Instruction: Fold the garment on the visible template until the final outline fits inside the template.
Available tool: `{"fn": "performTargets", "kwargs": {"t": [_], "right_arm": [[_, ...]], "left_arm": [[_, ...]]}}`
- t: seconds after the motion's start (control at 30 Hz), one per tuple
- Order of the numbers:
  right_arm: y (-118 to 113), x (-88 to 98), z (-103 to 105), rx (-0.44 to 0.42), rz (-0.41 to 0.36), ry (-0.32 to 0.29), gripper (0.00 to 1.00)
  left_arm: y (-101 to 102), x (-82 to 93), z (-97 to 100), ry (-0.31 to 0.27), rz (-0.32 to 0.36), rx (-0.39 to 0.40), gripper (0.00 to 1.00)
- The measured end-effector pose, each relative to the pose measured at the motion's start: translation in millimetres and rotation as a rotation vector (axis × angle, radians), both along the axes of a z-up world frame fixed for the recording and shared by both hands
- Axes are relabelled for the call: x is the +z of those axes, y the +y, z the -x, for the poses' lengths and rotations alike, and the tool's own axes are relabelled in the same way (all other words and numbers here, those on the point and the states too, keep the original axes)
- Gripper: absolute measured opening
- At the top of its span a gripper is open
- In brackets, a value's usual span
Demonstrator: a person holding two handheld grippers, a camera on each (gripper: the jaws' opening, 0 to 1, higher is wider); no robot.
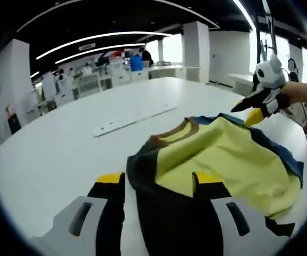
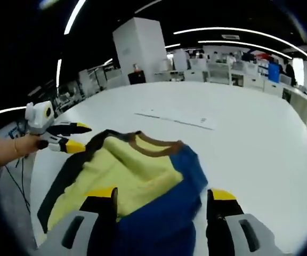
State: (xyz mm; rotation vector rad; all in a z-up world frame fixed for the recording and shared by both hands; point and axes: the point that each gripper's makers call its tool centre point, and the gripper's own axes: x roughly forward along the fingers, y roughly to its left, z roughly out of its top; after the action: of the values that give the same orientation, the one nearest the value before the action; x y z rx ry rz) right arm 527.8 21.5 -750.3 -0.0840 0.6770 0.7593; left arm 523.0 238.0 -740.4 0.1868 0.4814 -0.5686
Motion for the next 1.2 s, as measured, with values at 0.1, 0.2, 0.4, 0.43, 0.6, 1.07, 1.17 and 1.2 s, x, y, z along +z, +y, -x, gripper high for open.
{"fn": "performTargets", "kwargs": {"t": [0.1, 0.2, 0.4, 0.43, 0.6, 1.07, 1.17, 1.2], "right_arm": [[5, 4.6, 17, 0.041, -0.003, 0.000, 0.73], [8, 6.4, 40, 0.087, -0.005, 0.008, 0.76], [10, 9.8, 75, 0.126, -0.027, 0.033, 0.77], [11, 10.9, 81, 0.134, -0.034, 0.034, 0.78], [15, 13.7, 112, 0.171, -0.052, 0.051, 0.80], [1, 11.9, 179, 0.217, -0.045, 0.086, 0.81], [-4, 8.6, 192, 0.224, -0.036, 0.098, 0.79], [-5, 7.7, 196, 0.226, -0.035, 0.101, 0.79]], "left_arm": [[-6, 3.2, 12.6, -0.009, 0.009, -0.021, 0.58], [-13, 6.1, 27.6, -0.009, 0.013, -0.050, 0.61], [-19, 10.5, 55.9, -0.005, 0.017, -0.098, 0.68], [-21, 12.2, 61.9, -0.003, 0.024, -0.110, 0.68], [-25, 18.7, 85.0, 0.012, 0.080, -0.116, 0.71], [-35, 17.0, 155.8, 0.044, 0.108, -0.146, 0.71], [-34, 14.3, 167.3, 0.055, 0.111, -0.138, 0.71], [-34, 14.0, 172.4, 0.056, 0.115, -0.134, 0.71]]}}
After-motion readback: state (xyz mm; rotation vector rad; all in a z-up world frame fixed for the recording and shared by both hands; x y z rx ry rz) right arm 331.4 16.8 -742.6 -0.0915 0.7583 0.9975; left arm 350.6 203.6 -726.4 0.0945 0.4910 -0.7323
